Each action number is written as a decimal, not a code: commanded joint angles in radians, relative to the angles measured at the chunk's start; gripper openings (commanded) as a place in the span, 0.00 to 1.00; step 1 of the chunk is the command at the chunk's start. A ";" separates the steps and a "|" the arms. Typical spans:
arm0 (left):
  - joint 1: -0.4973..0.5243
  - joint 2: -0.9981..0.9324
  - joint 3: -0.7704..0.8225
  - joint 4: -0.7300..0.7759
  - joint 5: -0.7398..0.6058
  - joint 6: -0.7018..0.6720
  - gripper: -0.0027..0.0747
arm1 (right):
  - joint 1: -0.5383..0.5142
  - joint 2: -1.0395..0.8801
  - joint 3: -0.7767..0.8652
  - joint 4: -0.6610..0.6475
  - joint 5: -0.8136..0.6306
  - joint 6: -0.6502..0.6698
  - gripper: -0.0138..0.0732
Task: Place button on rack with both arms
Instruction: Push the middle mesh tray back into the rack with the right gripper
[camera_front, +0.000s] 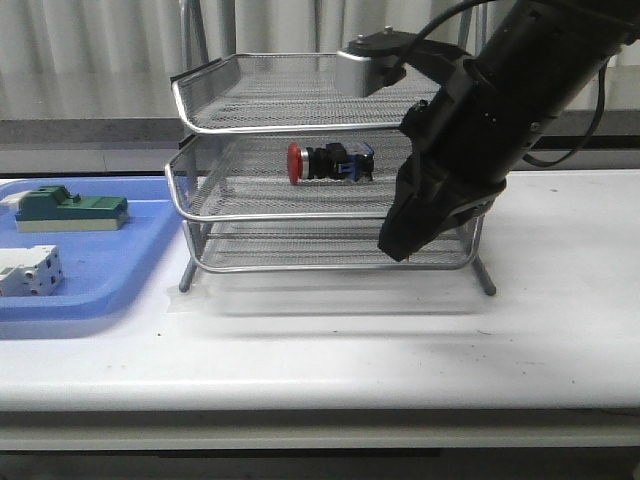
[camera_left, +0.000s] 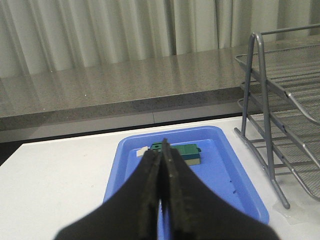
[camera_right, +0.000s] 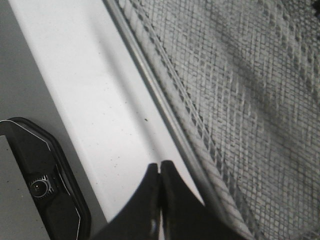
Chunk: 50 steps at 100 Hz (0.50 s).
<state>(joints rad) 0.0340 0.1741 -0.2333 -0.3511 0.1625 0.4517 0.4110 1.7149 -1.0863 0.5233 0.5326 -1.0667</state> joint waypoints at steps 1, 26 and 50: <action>0.001 0.009 -0.027 -0.014 -0.082 -0.012 0.01 | -0.009 -0.051 -0.039 0.018 0.007 0.004 0.08; 0.001 0.009 -0.027 -0.014 -0.078 -0.012 0.01 | -0.012 -0.147 -0.037 -0.012 0.076 0.197 0.09; 0.001 0.009 -0.027 -0.014 -0.078 -0.012 0.01 | -0.086 -0.328 -0.036 -0.129 0.091 0.431 0.09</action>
<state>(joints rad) 0.0340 0.1741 -0.2333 -0.3511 0.1625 0.4517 0.3688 1.4969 -1.0930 0.4240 0.6399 -0.7182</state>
